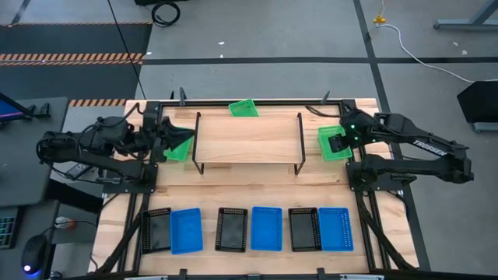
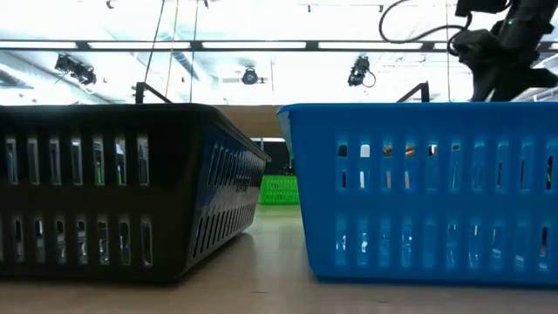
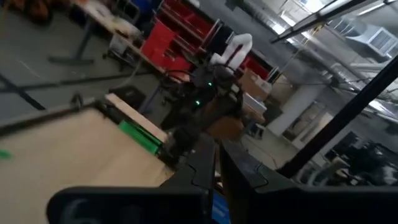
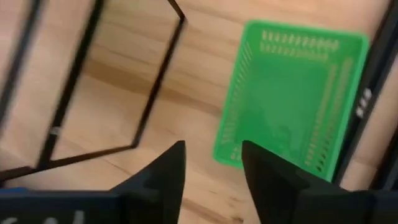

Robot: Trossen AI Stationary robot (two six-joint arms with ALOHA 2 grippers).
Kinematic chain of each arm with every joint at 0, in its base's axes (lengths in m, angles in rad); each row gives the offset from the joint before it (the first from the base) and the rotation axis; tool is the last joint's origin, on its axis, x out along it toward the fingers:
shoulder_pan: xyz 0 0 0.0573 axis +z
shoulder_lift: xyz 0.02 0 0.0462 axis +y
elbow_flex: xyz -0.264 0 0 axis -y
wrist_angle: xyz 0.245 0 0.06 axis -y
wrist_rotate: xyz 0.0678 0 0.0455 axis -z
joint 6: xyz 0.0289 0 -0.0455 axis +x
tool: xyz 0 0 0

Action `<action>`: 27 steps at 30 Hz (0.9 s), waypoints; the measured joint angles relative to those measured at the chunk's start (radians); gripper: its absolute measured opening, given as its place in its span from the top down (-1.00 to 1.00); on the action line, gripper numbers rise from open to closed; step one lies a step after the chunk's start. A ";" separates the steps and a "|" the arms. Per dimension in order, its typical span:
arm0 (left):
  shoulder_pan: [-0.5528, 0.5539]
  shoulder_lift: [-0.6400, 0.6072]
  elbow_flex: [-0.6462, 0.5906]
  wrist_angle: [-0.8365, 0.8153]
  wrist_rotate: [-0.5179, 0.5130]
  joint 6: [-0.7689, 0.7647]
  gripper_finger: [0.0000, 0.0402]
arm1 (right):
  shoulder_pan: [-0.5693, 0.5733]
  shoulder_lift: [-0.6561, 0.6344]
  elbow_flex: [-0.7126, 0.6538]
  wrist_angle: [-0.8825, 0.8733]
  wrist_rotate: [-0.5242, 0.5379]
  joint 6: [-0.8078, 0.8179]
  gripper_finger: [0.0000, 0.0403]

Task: Stack baskets on shelf by color
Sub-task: Put the right green bin on the shelf

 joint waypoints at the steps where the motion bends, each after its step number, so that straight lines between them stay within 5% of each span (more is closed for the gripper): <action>1: 0.000 0.002 0.000 0.004 0.012 -0.018 0.86 | 0.000 0.012 -0.001 -0.006 0.000 0.007 0.13; 7: 0.002 0.014 0.000 0.013 -0.076 0.009 0.81 | 0.000 0.106 -0.014 -0.009 -0.005 -0.017 0.03; 20: 0.002 0.018 0.000 -0.032 -0.161 0.091 0.62 | 0.058 0.306 -0.018 -0.061 -0.082 -0.655 0.01; 27: 0.002 0.018 0.000 -0.052 -0.188 0.090 0.55 | 0.062 0.423 -0.019 -0.102 -0.011 -0.551 0.01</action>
